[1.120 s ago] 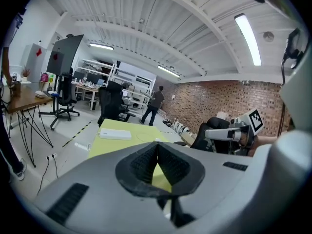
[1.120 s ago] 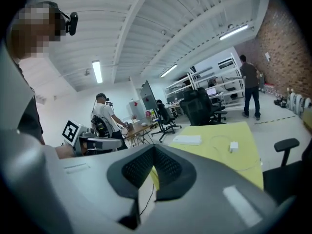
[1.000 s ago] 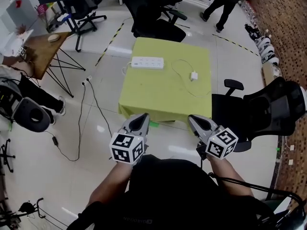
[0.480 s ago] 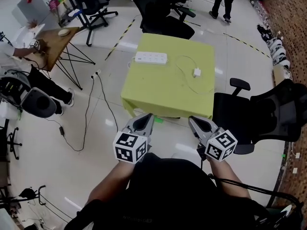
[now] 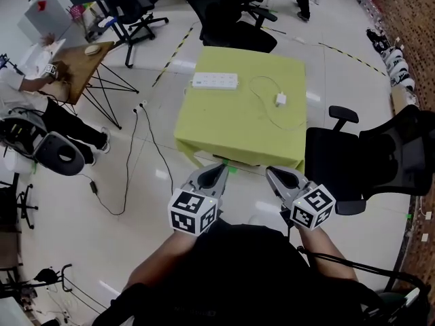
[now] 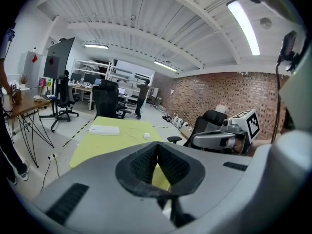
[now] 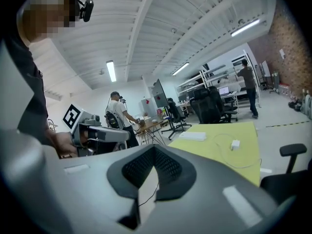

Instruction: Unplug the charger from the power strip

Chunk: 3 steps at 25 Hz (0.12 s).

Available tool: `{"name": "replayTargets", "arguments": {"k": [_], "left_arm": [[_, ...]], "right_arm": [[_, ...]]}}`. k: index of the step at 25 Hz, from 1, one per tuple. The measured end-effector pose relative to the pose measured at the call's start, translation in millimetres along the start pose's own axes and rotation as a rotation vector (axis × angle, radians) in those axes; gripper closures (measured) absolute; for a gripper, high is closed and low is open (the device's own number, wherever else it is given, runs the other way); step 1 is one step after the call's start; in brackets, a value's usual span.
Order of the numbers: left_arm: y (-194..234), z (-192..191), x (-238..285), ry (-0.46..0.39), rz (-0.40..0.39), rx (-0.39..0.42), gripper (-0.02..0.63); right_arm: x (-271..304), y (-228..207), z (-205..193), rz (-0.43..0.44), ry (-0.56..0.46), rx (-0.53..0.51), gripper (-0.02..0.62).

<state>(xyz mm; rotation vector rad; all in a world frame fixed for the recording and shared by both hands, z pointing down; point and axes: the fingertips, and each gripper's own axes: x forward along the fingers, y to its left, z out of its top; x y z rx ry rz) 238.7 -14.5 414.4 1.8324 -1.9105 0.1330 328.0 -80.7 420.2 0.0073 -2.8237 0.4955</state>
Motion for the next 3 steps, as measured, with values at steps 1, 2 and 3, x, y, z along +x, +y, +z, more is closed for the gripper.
{"name": "replayTargets", "arguments": {"k": [1, 2, 3], "left_arm": [[0.7, -0.5, -1.0, 0.002, 0.002, -0.001, 0.6], [1.7, -1.1, -2.0, 0.003, 0.004, -0.002, 0.6], [2.8, -1.8, -3.1, 0.005, 0.006, -0.004, 0.6]], "right_arm": [[0.4, 1.6, 0.4, 0.004, 0.002, -0.003, 0.595], [0.9, 3.2, 0.5, 0.007, 0.004, -0.006, 0.594], [1.3, 4.8, 0.5, 0.011, 0.006, -0.01, 0.595]]}}
